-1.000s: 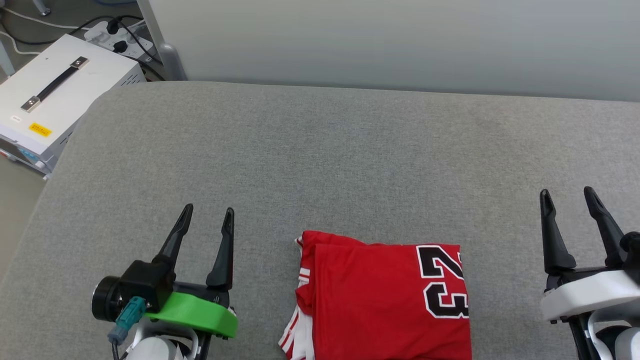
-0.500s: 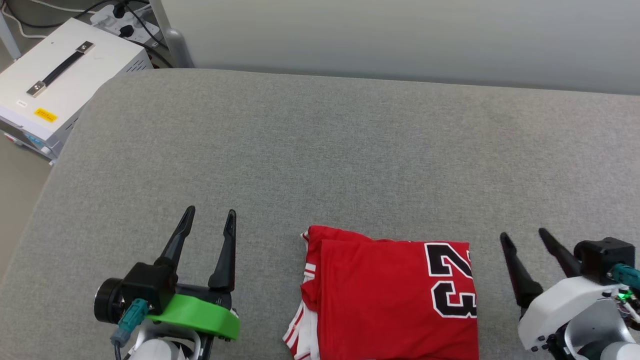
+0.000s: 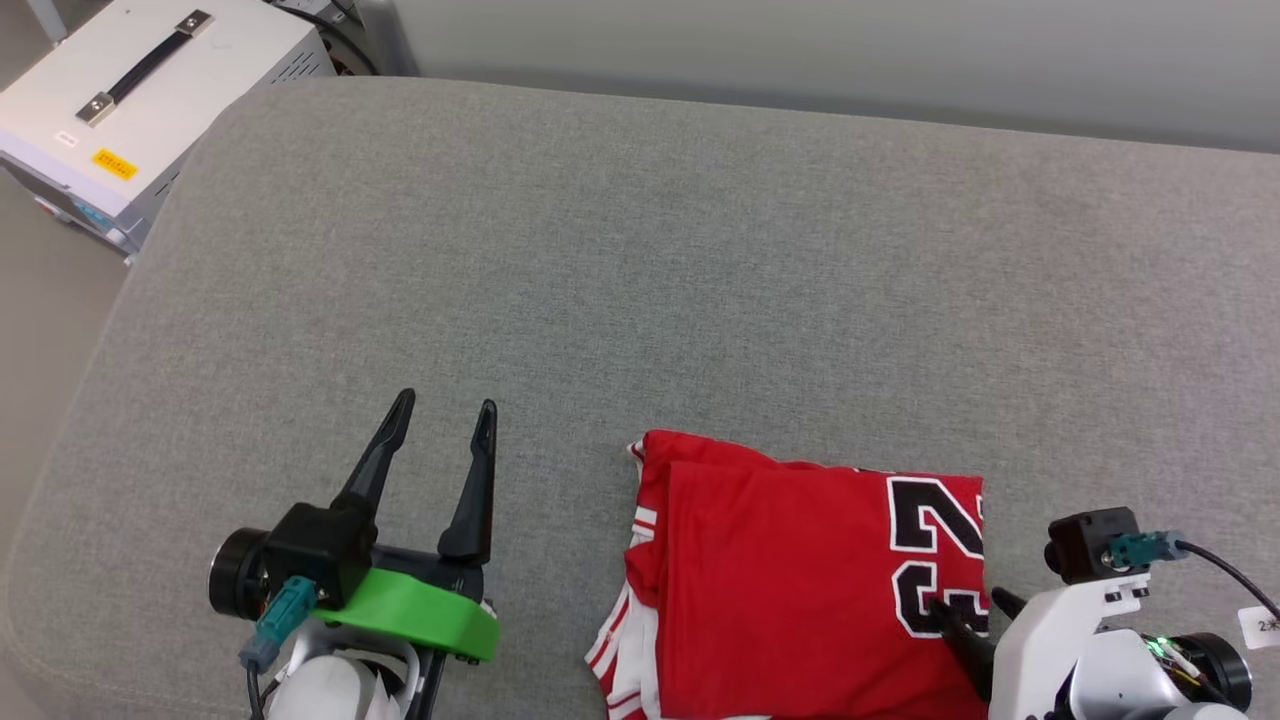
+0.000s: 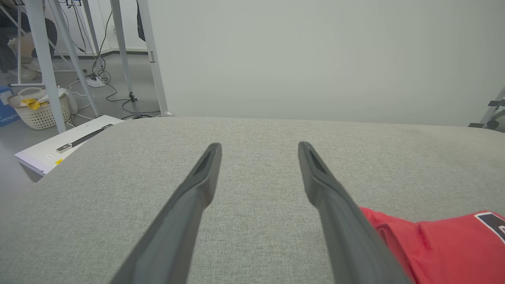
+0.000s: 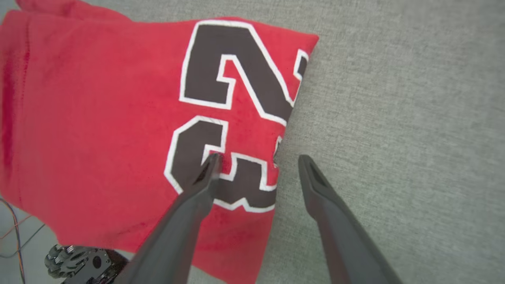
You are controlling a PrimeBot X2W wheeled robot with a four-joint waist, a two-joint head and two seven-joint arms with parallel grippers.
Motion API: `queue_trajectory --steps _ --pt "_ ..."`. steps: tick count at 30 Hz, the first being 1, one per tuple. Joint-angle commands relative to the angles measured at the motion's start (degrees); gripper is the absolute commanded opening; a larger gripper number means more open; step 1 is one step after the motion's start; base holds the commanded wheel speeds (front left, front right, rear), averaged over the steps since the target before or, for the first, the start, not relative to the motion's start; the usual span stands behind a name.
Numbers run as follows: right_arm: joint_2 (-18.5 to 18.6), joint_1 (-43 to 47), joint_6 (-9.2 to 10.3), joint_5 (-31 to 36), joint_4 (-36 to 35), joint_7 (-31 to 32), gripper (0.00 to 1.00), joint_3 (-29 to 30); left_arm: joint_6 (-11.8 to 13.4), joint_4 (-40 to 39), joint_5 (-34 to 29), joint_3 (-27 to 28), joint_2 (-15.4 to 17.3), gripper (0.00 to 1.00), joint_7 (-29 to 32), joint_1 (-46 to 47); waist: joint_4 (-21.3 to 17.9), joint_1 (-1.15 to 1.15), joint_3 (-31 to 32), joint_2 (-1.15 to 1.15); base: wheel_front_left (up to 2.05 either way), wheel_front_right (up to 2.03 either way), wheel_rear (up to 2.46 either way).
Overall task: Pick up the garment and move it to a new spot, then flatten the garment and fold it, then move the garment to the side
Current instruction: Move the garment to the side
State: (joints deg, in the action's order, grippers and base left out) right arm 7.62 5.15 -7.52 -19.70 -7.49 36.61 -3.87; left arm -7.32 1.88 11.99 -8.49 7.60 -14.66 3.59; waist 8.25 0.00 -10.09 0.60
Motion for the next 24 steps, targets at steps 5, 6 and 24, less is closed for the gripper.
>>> queue_trajectory --steps 5,6,24 --pt "-1.05 -2.68 0.03 1.68 3.80 3.25 1.00 -0.57 -0.16 -0.05 0.05 -0.65 0.17 1.00 -0.34 1.77 1.96 0.00 -2.11 -0.60 0.00 0.00 0.00" --pt "-1.27 -3.03 0.03 1.80 4.65 3.63 1.00 -0.81 -0.16 0.05 0.05 -0.71 0.17 1.00 -0.34 1.88 2.13 0.00 -2.29 -0.60 0.00 0.00 0.00" --pt "6.47 -8.99 0.03 9.04 4.50 1.26 0.00 -10.55 -0.16 2.82 -0.07 -4.19 0.52 1.00 -0.34 1.22 -3.33 0.00 -0.28 -0.60 0.00 0.00 0.00"
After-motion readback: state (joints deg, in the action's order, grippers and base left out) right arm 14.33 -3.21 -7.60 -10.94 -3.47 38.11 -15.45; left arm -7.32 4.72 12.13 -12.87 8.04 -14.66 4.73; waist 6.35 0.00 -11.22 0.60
